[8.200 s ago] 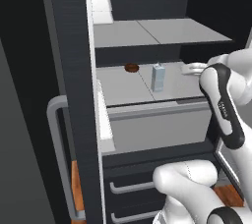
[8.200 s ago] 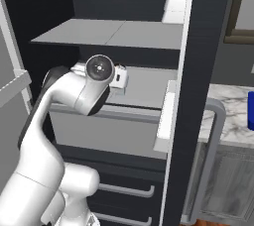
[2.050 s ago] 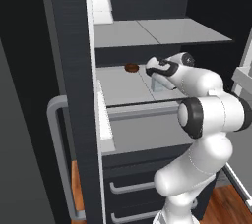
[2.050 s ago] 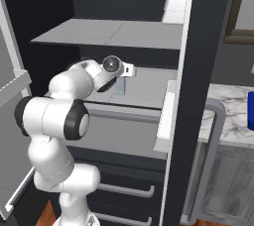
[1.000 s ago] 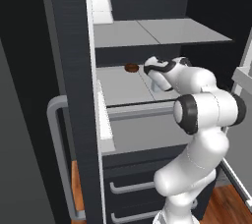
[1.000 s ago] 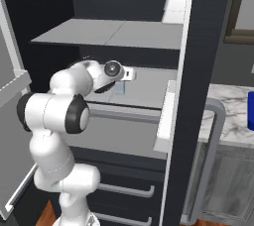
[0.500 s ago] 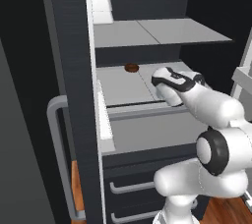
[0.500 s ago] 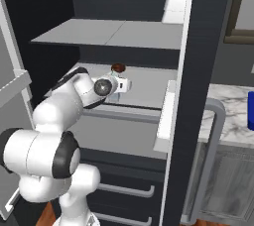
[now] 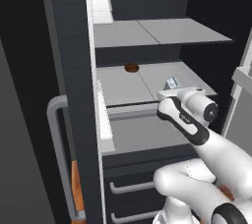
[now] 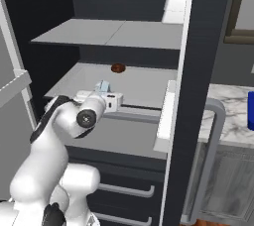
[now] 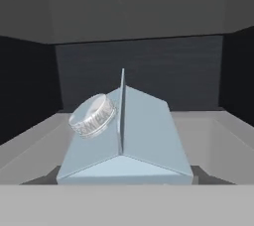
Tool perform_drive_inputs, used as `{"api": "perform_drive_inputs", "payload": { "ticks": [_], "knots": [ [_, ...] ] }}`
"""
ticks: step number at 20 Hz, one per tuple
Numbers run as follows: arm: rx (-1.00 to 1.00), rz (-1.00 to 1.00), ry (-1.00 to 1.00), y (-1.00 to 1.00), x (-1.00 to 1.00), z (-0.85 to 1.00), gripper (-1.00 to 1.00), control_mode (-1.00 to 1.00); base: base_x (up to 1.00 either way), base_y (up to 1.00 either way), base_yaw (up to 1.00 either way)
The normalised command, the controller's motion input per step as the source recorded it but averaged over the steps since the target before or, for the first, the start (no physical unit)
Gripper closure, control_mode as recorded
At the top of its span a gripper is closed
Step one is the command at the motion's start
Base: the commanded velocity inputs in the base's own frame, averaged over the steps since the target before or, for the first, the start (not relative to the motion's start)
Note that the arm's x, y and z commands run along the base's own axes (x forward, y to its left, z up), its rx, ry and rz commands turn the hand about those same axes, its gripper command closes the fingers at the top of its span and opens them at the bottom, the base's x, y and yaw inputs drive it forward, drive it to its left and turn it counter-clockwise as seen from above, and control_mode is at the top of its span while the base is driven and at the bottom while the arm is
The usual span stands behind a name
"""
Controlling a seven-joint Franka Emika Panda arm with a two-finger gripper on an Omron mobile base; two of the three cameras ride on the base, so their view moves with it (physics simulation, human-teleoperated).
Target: Take out the milk from the fridge and place it on the tray on the counter. Then take the sugar cube near the tray and place it in the tray.
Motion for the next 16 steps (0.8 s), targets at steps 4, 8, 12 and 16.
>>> {"api": "perform_drive_inputs", "payload": {
  "ticks": [4,8,12,16],
  "knots": [
    [0.02,0.00,0.02,0.01,-0.82,0.99,1.00,-1.00,0.00,0.00,0.00],
    [0.01,0.00,0.15,0.00,-0.63,1.00,1.00,-1.00,0.00,0.00,0.00],
    [0.00,-0.01,0.25,0.00,-0.53,0.85,1.00,-1.00,0.00,0.00,0.00],
    [0.00,0.00,0.33,0.00,-0.50,0.53,1.00,-1.00,0.00,0.00,0.00]
  ]
}}
